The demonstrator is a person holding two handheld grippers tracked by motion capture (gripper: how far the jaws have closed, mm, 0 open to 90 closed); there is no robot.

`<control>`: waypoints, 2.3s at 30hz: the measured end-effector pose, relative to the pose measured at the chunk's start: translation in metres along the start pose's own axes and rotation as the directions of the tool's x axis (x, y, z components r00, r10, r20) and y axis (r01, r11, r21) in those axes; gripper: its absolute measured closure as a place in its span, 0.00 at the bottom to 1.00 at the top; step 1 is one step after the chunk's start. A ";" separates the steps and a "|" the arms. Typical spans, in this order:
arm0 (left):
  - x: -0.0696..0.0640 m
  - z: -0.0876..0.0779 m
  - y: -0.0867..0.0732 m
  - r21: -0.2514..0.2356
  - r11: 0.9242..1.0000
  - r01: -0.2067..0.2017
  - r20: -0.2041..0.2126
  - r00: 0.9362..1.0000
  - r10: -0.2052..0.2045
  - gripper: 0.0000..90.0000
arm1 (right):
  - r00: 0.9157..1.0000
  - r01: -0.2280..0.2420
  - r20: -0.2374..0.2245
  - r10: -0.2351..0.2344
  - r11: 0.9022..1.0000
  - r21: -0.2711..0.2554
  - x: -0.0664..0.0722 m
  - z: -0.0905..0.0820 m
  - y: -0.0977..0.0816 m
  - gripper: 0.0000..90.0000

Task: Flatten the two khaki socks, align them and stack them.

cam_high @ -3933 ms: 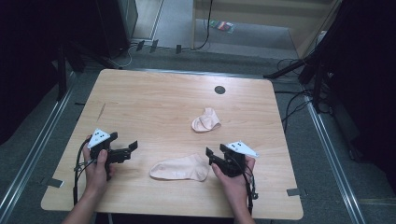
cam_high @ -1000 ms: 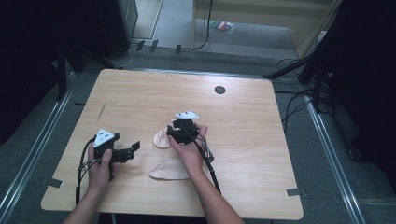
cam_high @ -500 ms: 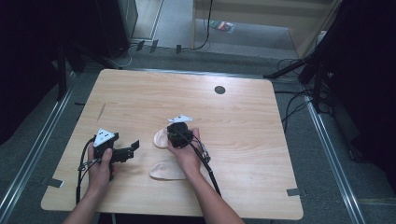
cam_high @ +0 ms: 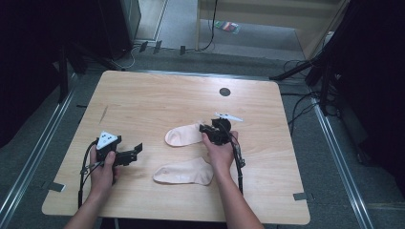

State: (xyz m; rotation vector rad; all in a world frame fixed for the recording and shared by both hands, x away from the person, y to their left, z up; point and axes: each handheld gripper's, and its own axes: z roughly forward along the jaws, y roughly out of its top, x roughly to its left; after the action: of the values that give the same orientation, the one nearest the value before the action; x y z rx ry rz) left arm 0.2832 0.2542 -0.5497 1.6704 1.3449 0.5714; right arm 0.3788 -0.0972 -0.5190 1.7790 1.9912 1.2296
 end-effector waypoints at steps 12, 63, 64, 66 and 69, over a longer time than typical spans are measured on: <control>-0.015 0.013 0.020 0.023 1.000 0.006 -0.015 1.000 -0.005 0.22 | 0.991 0.078 0.118 -0.069 0.995 -0.069 -0.037 -0.010 0.001 0.66; -0.056 0.007 0.036 0.096 0.987 -0.132 0.229 0.968 0.107 1.00 | 0.965 0.256 -0.043 -0.259 0.964 -0.073 -0.001 -0.047 -0.030 0.97; -0.056 0.005 0.035 0.091 0.988 -0.128 0.232 0.967 0.104 1.00 | 0.965 0.254 -0.048 -0.258 0.964 -0.079 0.000 -0.050 -0.031 0.97; -0.056 0.001 0.034 0.086 0.989 -0.124 0.237 0.966 0.100 1.00 | 0.965 0.250 -0.056 -0.255 0.965 -0.085 0.001 -0.054 -0.034 0.97; -0.057 -0.004 0.032 0.080 0.989 -0.125 0.242 0.965 0.102 1.00 | 0.965 0.247 -0.065 -0.253 0.965 -0.083 0.002 -0.060 -0.039 0.97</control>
State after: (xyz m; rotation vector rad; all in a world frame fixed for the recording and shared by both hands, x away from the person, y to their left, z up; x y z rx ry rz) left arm 0.2796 0.2021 -0.5105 1.8390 1.1234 0.3627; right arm 0.3114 -0.1191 -0.5072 1.4140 2.1038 1.2844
